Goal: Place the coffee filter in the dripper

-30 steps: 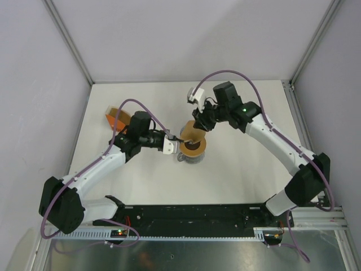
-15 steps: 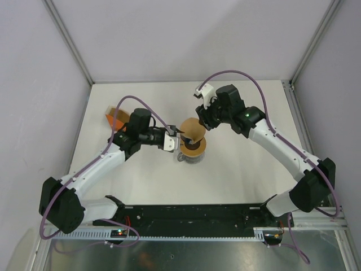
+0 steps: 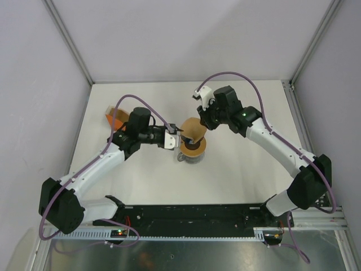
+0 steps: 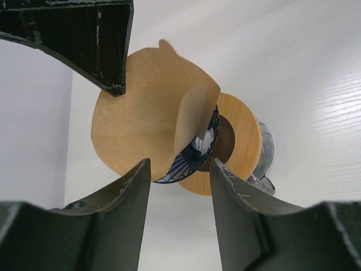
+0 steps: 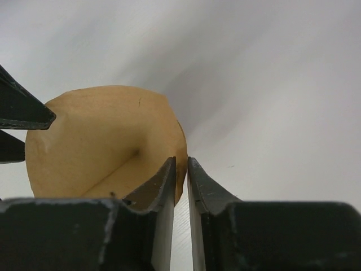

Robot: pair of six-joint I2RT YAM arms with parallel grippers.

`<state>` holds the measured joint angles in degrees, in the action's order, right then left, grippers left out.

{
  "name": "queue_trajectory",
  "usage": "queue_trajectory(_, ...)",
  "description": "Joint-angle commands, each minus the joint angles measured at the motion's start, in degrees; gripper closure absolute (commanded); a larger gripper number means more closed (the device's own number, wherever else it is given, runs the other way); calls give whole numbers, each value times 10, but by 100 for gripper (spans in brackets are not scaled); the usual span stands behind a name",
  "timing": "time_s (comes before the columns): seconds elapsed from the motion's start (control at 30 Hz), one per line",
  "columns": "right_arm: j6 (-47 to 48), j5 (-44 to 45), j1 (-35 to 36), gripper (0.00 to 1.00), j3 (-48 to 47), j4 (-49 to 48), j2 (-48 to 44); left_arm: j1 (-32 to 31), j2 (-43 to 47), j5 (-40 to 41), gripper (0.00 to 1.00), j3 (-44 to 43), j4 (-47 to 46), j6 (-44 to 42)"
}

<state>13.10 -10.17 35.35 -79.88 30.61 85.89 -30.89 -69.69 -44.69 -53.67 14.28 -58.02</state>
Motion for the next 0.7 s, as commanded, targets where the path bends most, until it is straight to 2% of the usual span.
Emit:
queue_trajectory(0.0,-17,-15,2,84,9,-7,-3,-4,19,11,51,10,-2,-12)
queue_trajectory(0.23,-21,-15,4,95,22,-16,1,-4,15,27,59,20,3,-30)
queue_trajectory(0.67,-28,-10,10,99,51,-49,4,1,6,46,62,20,4,-35)
